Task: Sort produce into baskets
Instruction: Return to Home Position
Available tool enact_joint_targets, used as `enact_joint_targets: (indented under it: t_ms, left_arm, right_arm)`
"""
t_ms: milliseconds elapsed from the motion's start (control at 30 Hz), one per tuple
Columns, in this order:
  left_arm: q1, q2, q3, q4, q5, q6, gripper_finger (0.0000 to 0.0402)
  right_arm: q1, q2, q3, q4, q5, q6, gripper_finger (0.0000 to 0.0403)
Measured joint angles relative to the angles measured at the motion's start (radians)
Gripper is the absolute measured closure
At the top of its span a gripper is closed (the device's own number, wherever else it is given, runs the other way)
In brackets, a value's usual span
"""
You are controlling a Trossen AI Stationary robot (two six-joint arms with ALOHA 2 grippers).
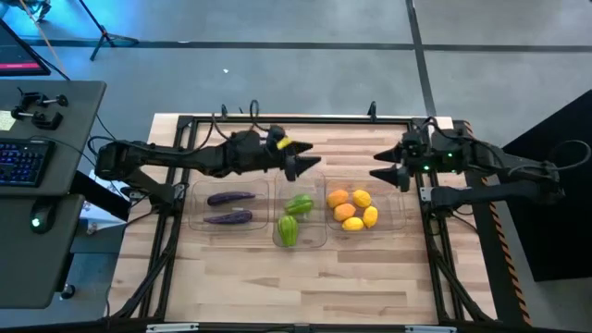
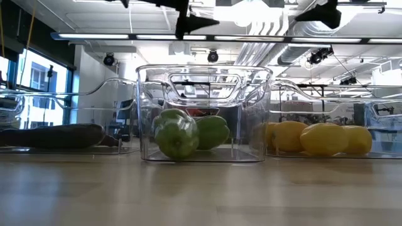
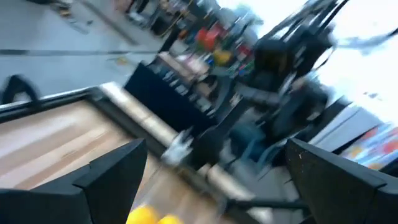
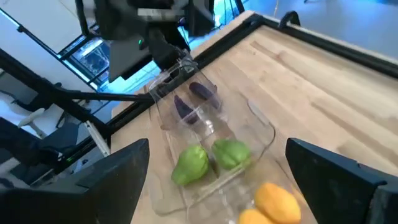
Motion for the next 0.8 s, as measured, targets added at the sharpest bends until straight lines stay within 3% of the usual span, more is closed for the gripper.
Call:
enact_joint_targets:
  t_ms: [233, 400, 500, 667, 800]
  left_arm:
    - [0.024, -0.006, 0.000, 0.159, 0.169, -0.126, 0.0030]
    - [-0.004, -0.072, 0.000, 0.097, 0.213, -0.156, 0.0030]
    - [-0.038, -0.141, 0.000, 0.016, 0.163, -0.065, 0.0030]
    - [-0.123, -0.259, -0.007, -0.146, -0.010, 0.110, 0.0030]
    - [-0.185, -0.351, -0.090, -0.150, -0.125, 0.204, 0.0030]
  right_arm:
    - [0.000, -0.033, 0.000, -0.031, -0.029, 0.014, 0.0036]
    - [0.000, 0.012, 0.000, -0.051, -0.091, 0.000, 0.0036]
    - [0.000, 0.047, 0.000, -0.071, -0.113, -0.004, 0.0036]
    - [0.000, 0.106, 0.000, -0.040, -0.157, 0.022, 0.0036]
    - [0.001, 0.118, 0.000, 0.044, -0.220, 0.046, 0.0036]
